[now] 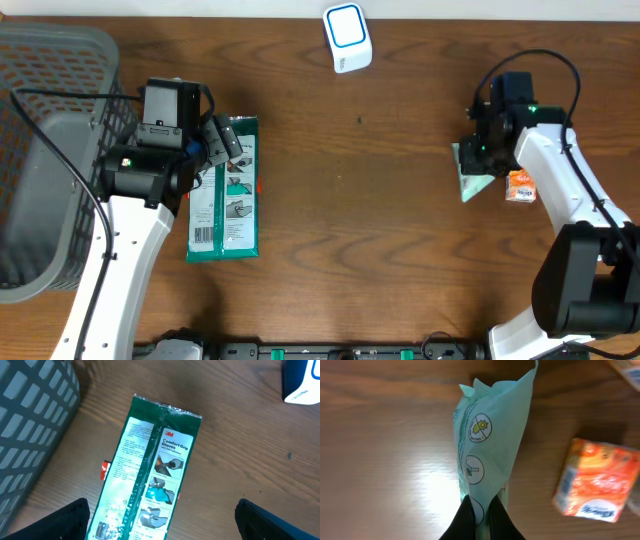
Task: Scan the item barcode
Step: 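Lower the wipes pack onto the table and open the right gripper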
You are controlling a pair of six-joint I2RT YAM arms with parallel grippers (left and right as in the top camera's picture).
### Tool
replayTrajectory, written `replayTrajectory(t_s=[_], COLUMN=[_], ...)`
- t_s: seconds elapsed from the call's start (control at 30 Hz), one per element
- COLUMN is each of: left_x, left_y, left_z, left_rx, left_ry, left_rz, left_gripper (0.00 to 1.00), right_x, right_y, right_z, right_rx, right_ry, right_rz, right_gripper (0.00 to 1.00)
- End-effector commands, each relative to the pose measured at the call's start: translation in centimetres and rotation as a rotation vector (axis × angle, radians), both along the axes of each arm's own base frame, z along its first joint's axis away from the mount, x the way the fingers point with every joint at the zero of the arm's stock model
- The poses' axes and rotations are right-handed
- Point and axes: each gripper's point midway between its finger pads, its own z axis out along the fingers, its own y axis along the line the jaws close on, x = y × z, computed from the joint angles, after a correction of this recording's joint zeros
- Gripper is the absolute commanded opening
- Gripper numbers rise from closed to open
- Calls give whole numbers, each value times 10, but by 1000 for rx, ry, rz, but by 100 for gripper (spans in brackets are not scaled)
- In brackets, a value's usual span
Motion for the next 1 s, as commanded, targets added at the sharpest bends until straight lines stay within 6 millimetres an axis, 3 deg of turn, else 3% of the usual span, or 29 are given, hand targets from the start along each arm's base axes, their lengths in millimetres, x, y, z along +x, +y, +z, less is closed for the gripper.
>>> replayTrajectory(t_s=[0.0, 0.03, 0.07, 0.1, 0.13, 0.17, 0.2, 0.53, 0.8, 0.87, 0.97], left_x=[2, 2, 2, 2, 2, 2, 2, 2, 2, 2, 2], left_y=[3, 3, 3, 3, 3, 3, 3, 3, 3, 3, 3], left_z=[6, 6, 6, 6, 6, 6, 6, 6, 6, 6, 6], left_rx=[16, 16, 16, 16, 16, 16, 16, 16, 16, 16, 16], left_ry=[-16, -16, -16, -16, -16, -16, -16, -16, -16, -16, -16], left_rz=[-1, -1, -1, -1, -1, -1, -1, -1, -1, -1, -1], left_gripper=[93, 93, 93, 93, 93, 93, 93, 93, 93, 93, 93], right_x=[-5, -6, -6, -6, -6, -6, -7, 16, 15, 14, 20], right_y=[-26, -28, -29, -28, -28, -28, -28, -28, -23, -14, 32], right_z=[-9, -11, -13, -15, -16, -17, -17, -6, -7, -7, -3], right_rx=[-135, -147, -151, -150, -149, -149, -150, -152, -124, -73, 187], right_ry=[-2, -3, -6, -9, -11, -10, -10, -97, -88, -86, -110], right_rz=[-54, -57, -57, -57, -57, -58, -58, -40, -33, -18, 50], right_gripper=[1, 4, 15, 36, 78, 96, 99, 99, 99, 99, 65])
